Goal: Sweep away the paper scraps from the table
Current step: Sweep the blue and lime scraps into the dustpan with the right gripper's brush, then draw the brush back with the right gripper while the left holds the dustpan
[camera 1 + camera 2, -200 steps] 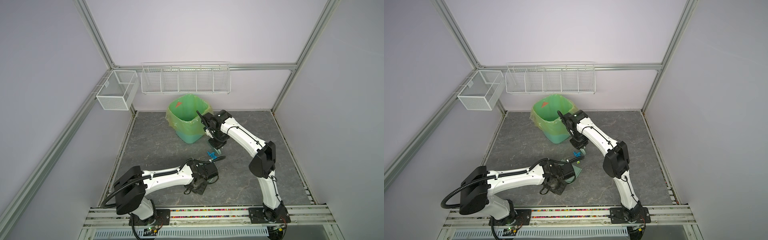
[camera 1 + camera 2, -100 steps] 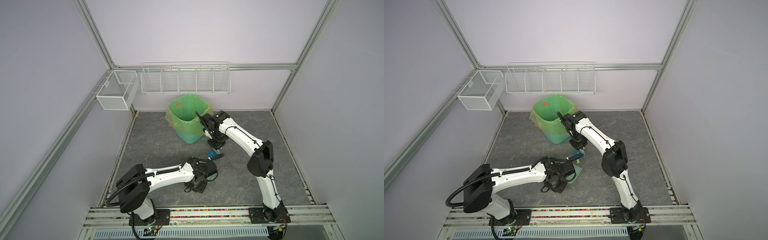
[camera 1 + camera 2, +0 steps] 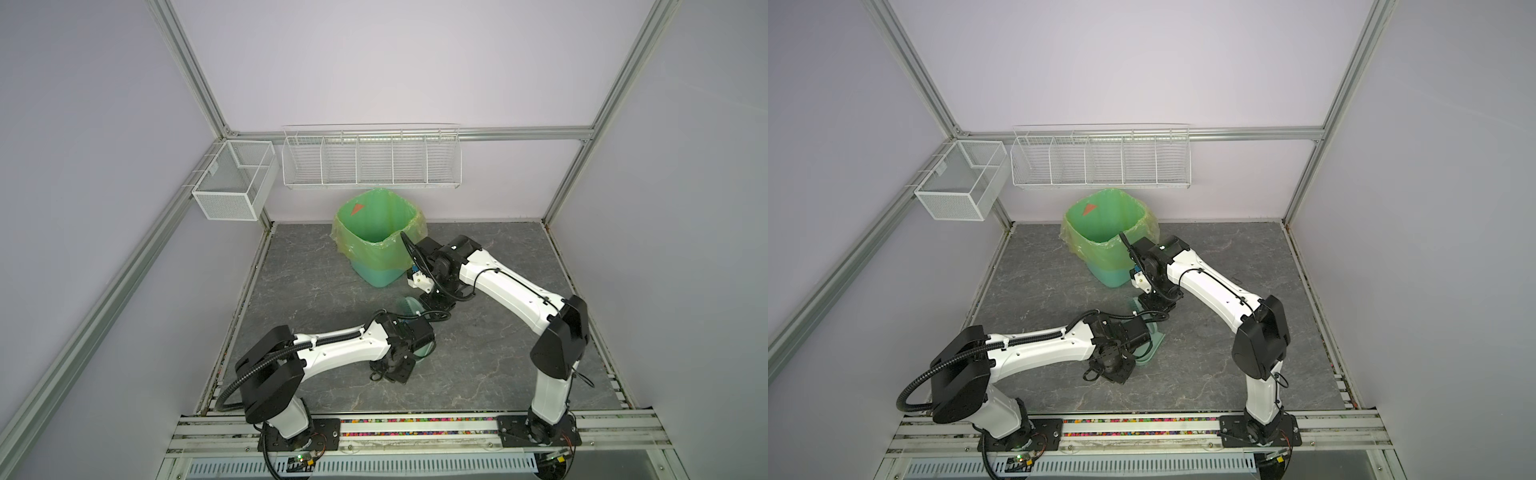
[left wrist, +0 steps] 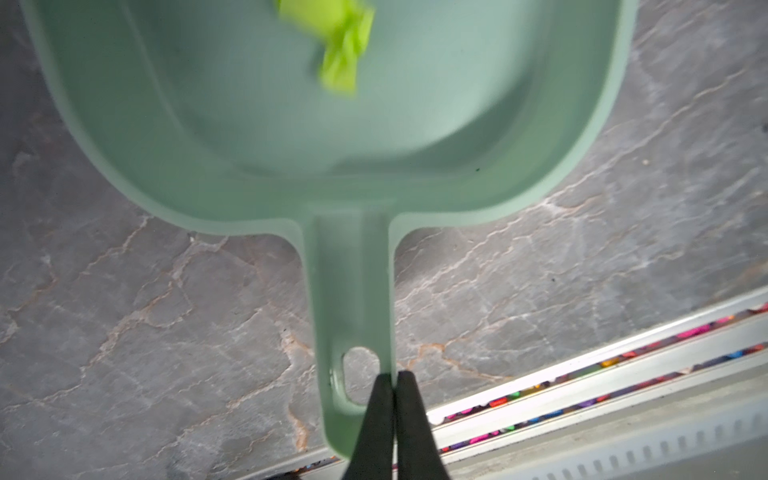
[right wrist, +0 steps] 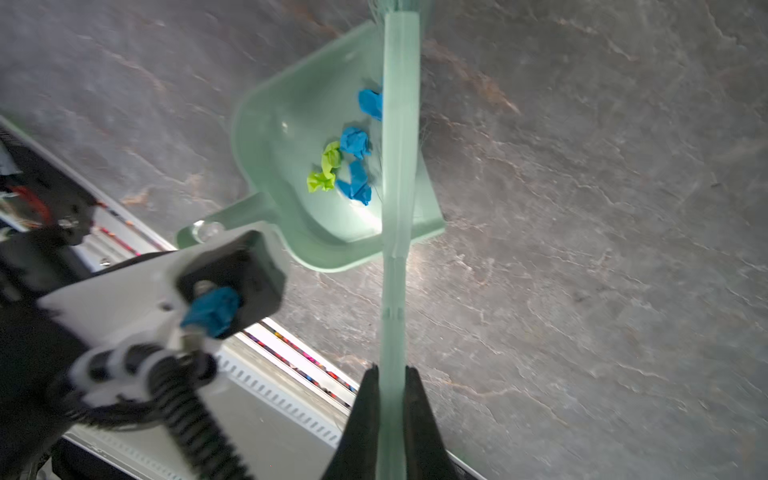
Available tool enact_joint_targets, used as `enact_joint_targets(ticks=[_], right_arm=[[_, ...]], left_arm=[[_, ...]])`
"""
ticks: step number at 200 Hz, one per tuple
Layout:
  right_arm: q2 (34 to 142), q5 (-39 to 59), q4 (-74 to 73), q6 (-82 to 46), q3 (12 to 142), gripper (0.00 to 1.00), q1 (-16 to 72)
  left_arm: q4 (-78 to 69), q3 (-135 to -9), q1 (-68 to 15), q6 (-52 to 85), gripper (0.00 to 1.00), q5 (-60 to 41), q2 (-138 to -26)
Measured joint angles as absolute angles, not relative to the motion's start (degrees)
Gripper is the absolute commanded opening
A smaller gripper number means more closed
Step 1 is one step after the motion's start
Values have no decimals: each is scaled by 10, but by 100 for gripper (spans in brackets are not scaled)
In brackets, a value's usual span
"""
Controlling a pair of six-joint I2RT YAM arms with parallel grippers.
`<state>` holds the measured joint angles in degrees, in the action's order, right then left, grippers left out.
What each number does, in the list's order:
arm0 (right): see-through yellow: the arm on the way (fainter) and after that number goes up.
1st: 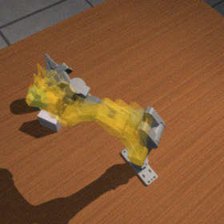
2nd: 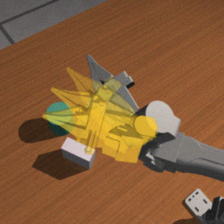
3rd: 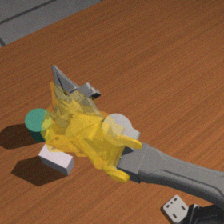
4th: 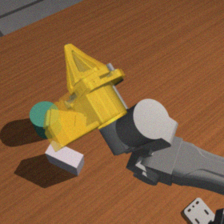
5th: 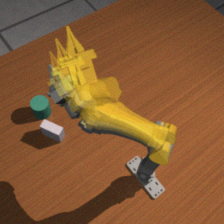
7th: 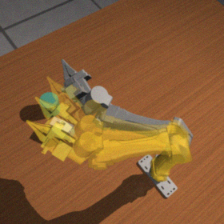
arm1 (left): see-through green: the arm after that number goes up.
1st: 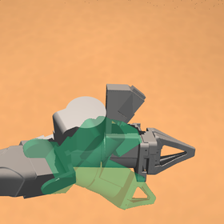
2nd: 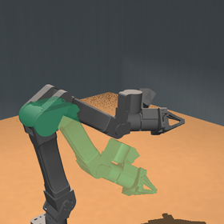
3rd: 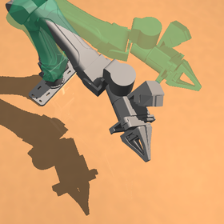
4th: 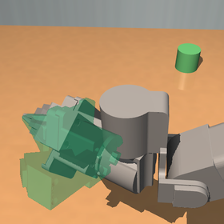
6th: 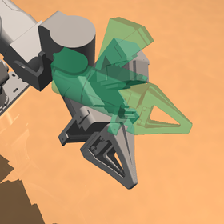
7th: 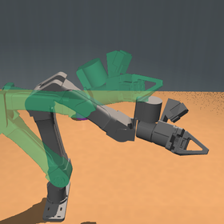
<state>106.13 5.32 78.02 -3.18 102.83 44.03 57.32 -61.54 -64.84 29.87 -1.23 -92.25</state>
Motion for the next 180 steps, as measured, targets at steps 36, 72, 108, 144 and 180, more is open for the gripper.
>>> enact_joint_targets(ticks=[36,72,108,144,180], right_arm=[[1013,61,747,-49,995,7,422],[1004,59,726,-72,994,7,390],[988,58,710,-91,990,7,362],[1000,65,681,-111,990,7,361],[1021,80,634,-134,964,7,362]], left_arm=[[560,-628,-650,292,0,-16,-922],[551,-628,-649,291,0,-16,-922],[564,-617,-643,293,0,-15,-922],[565,-617,-641,294,0,-10,-922],[565,-617,-641,295,0,-9,-922]])
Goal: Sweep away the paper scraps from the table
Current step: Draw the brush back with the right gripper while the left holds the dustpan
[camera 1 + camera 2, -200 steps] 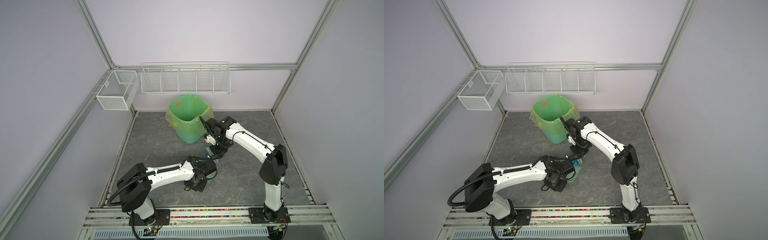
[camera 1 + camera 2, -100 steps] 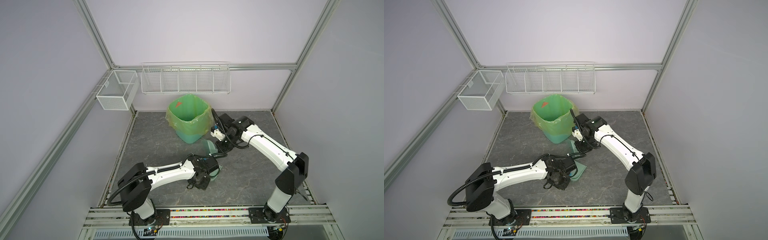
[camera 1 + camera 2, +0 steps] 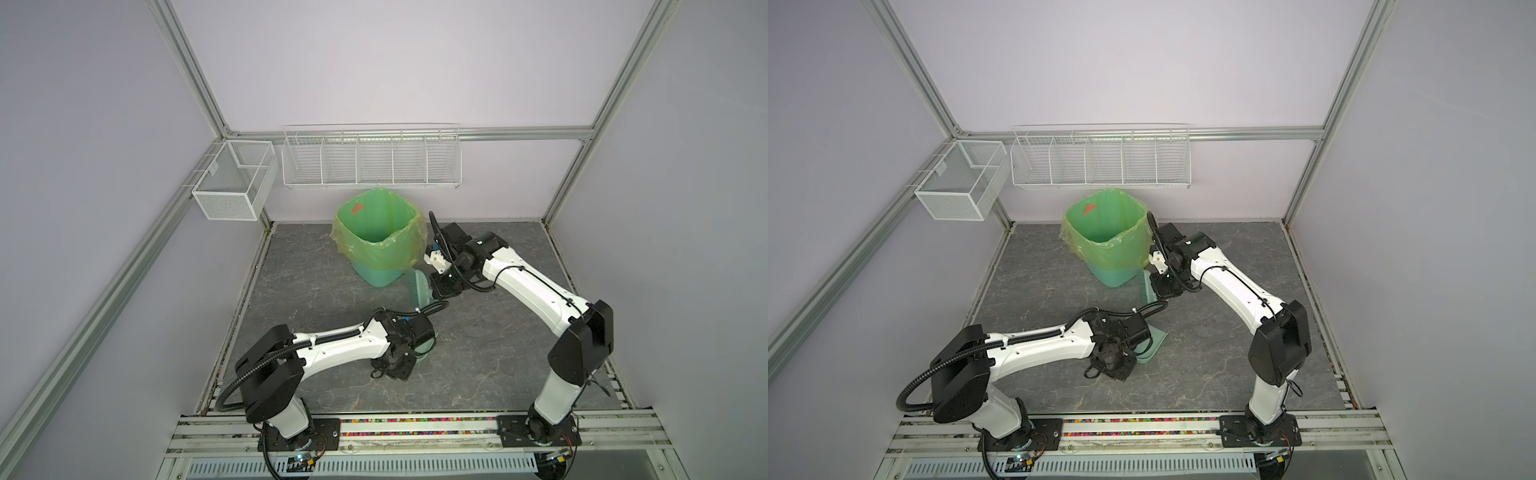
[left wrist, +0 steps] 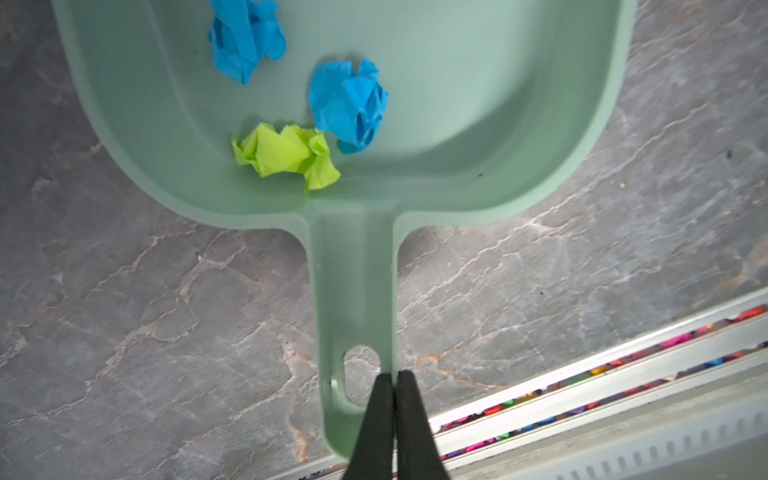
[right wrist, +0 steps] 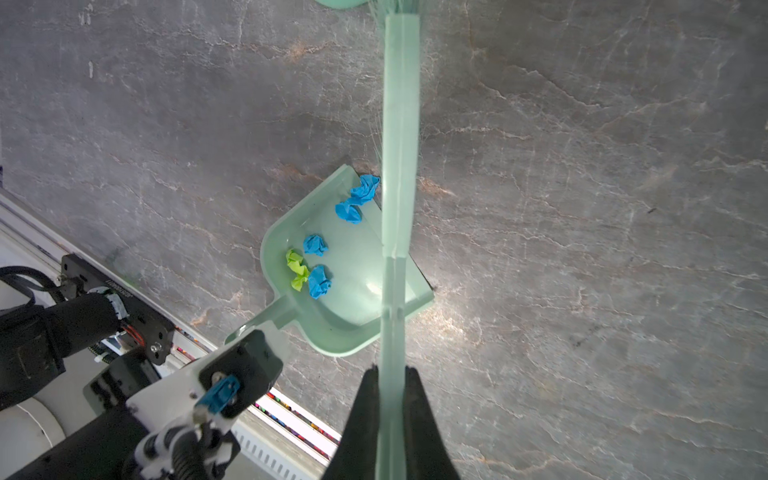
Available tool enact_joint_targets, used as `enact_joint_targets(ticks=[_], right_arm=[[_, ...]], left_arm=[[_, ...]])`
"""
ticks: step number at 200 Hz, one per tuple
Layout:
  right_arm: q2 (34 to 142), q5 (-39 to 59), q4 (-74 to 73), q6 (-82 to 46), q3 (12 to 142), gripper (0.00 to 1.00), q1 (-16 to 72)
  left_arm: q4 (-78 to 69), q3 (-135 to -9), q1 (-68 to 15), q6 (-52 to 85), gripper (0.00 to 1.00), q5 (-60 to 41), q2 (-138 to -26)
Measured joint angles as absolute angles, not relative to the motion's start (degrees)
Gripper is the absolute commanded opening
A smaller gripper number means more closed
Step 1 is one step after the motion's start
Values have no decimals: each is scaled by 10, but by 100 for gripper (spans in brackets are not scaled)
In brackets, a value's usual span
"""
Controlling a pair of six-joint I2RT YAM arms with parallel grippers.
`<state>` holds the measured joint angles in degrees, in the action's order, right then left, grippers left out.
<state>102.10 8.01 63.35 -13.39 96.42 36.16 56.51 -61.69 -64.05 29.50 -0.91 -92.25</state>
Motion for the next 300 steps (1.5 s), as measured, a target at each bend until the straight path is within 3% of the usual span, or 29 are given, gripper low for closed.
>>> enact_joint_targets(ticks=[88,135,195,300], right_arm=[[1029,104,592,-165,903,7,395],[955,127,562,-193,842,7,411],[888,66,561,-206,824,7,408],[691,92,530,-247,739,7,244]], left_arm=[[568,-616,-634,294,0,-8,-922],[573,-609,-635,291,0,-4,-923],[559,-628,-642,284,0,13,-921],[606,-701,-633,284,0,16,-922]])
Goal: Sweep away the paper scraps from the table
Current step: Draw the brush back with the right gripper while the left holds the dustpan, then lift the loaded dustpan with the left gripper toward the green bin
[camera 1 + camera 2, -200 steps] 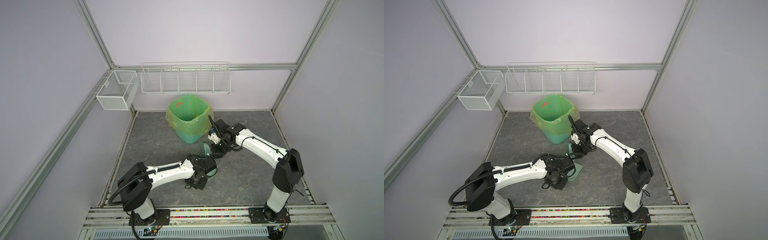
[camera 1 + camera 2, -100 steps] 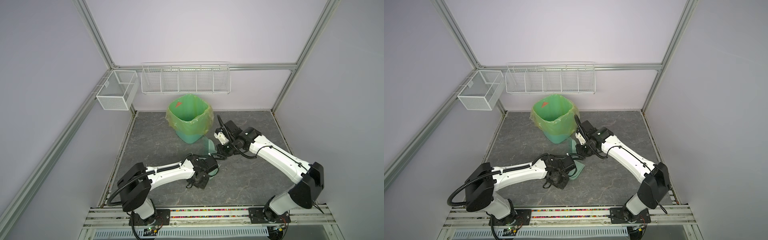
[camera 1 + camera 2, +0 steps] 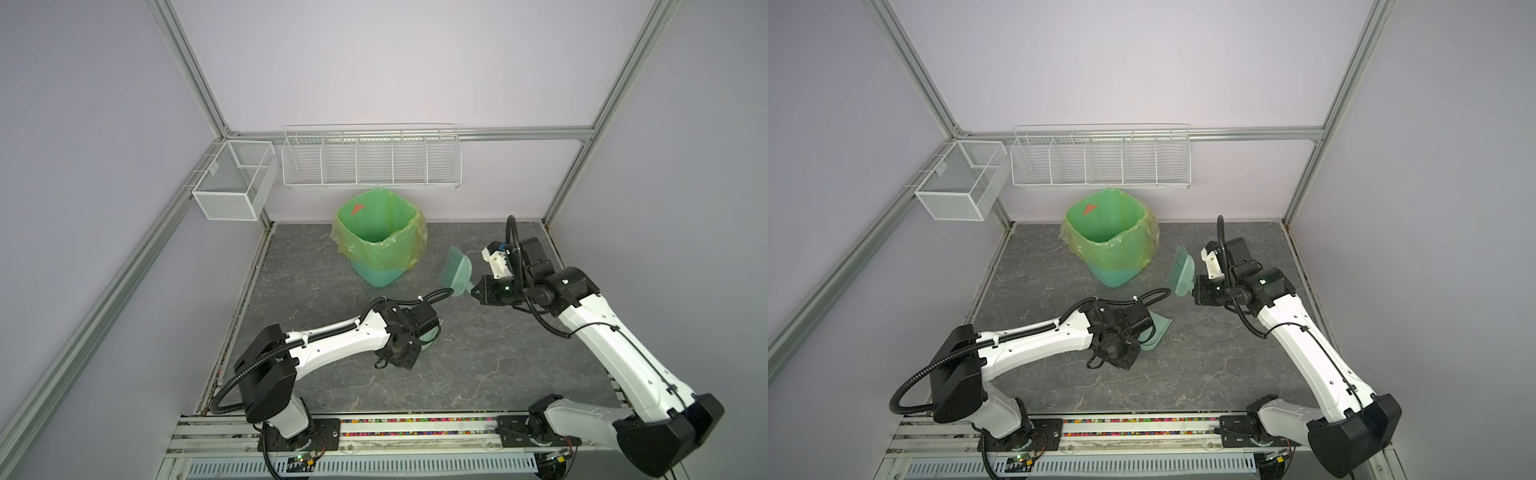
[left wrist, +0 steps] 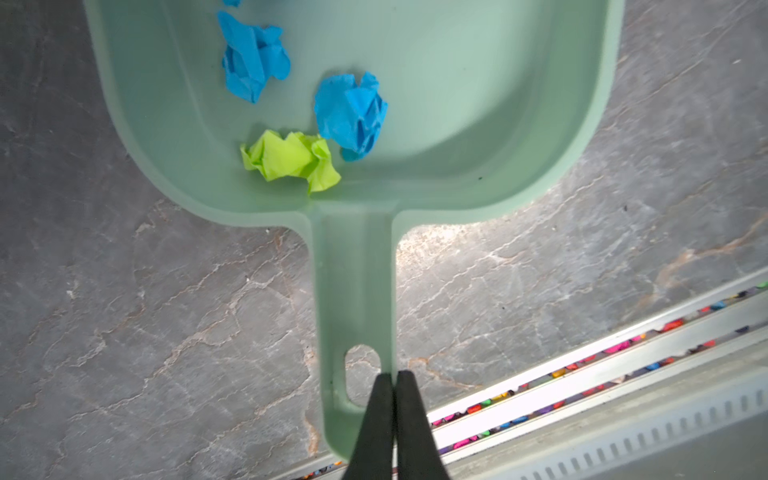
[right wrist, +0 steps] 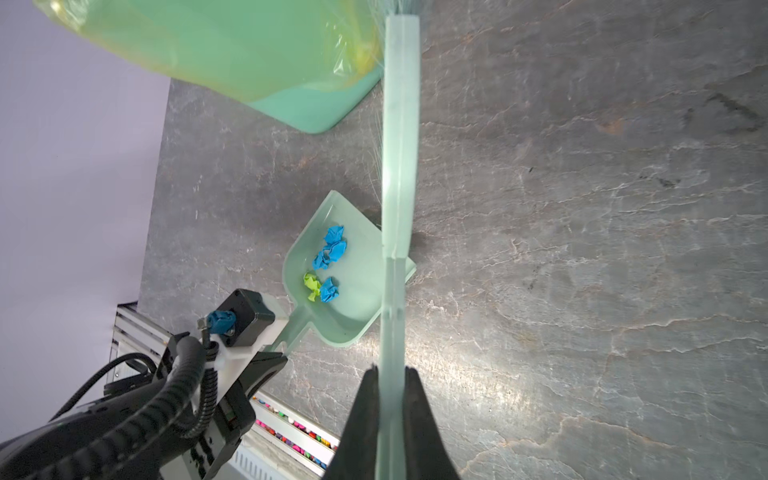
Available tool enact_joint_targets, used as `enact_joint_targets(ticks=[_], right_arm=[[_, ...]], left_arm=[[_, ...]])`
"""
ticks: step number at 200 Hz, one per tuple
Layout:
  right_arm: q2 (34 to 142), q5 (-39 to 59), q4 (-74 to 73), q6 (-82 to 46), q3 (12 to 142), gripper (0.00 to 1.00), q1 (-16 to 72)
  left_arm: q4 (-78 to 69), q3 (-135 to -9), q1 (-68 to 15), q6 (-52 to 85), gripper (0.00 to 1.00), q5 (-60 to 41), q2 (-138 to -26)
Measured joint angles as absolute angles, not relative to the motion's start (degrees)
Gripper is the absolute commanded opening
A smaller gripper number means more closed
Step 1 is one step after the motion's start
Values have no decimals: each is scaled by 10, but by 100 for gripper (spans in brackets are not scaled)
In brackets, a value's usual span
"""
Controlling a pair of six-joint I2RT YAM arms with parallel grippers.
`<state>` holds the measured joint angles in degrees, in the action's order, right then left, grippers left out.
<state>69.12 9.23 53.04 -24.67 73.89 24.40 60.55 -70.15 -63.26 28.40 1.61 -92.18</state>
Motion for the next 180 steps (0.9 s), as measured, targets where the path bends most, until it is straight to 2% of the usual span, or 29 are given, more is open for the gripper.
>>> enact_joint_targets(ticks=[85,180], right_arm=[[637,87,497,-270,663,7,192],[579,17,478,-278,626,7,178]], left_arm=[[632,-781,-633,273,0,21,-933],[663,-876,-630,265,0,40,-935]])
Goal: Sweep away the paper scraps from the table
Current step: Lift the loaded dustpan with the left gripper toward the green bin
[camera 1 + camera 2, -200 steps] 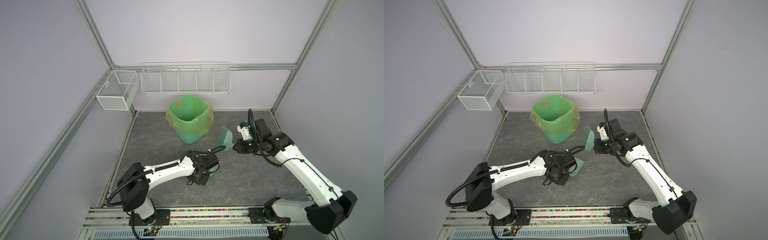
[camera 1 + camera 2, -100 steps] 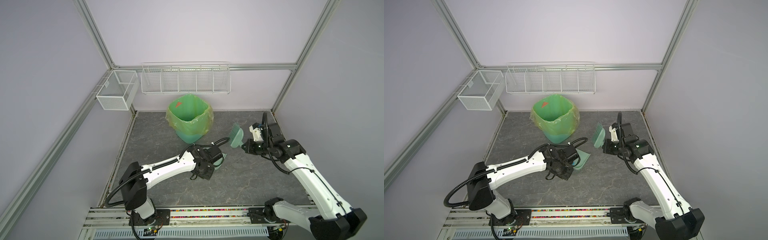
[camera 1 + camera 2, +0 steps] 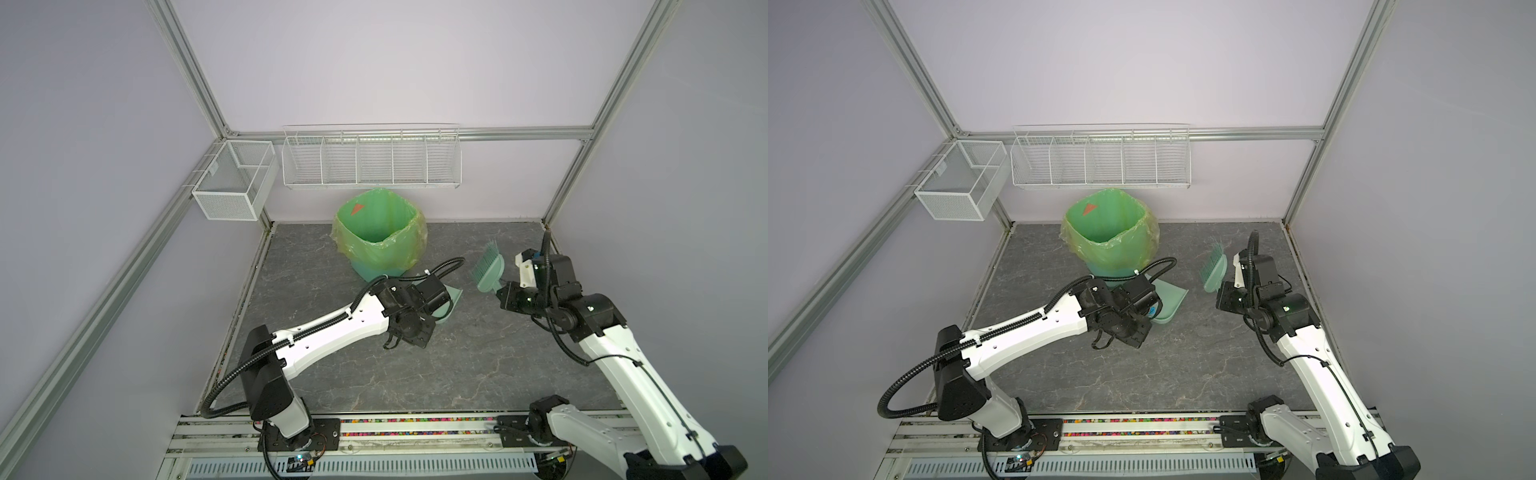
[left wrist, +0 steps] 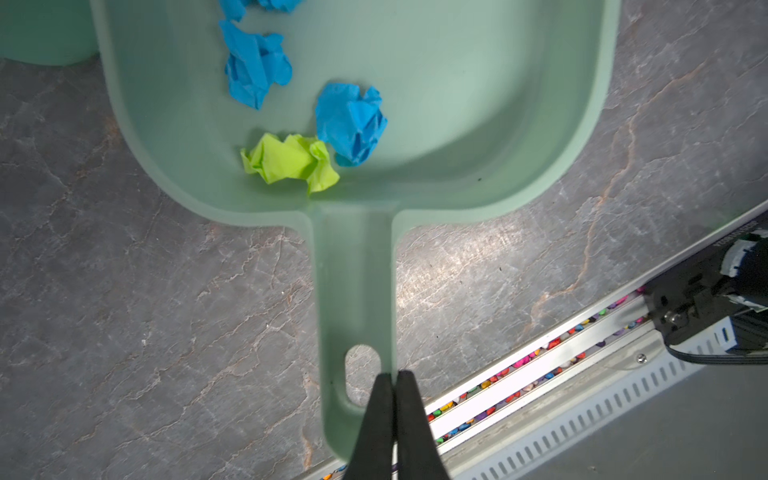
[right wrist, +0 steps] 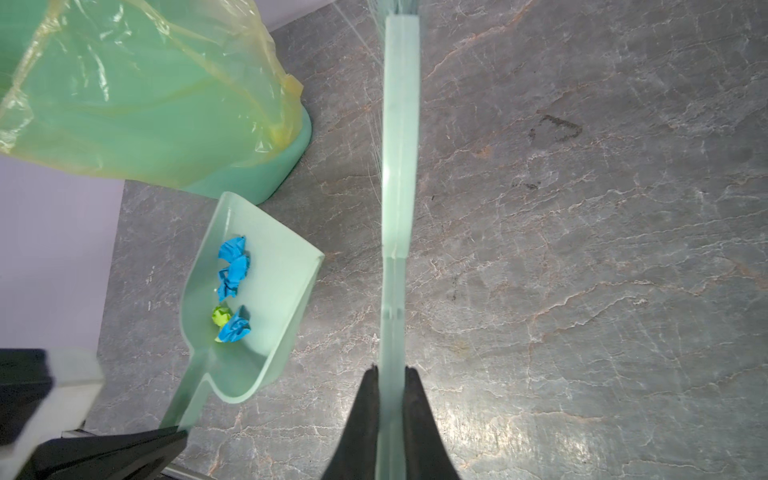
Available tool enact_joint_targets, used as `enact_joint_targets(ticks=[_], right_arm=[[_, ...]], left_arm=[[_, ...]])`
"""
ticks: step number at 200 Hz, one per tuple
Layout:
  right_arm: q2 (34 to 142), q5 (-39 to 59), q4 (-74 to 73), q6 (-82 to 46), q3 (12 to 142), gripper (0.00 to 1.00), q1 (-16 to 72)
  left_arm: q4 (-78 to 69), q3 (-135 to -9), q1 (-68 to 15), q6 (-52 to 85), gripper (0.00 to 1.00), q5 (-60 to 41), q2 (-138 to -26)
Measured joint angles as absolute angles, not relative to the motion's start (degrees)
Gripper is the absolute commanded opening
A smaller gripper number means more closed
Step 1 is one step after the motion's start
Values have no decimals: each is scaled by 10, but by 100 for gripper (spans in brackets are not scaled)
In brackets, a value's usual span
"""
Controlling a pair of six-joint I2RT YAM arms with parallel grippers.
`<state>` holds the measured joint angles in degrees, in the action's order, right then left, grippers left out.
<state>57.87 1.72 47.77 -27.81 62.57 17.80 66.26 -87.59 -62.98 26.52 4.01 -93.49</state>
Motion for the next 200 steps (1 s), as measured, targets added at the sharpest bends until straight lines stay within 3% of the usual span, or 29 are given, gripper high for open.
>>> enact_joint_targets(ticks=[200], right_arm=[[527,-6,501,-283,613,7,178]], left_arm=[[685,-1150,-577,190,0,38,-1046]])
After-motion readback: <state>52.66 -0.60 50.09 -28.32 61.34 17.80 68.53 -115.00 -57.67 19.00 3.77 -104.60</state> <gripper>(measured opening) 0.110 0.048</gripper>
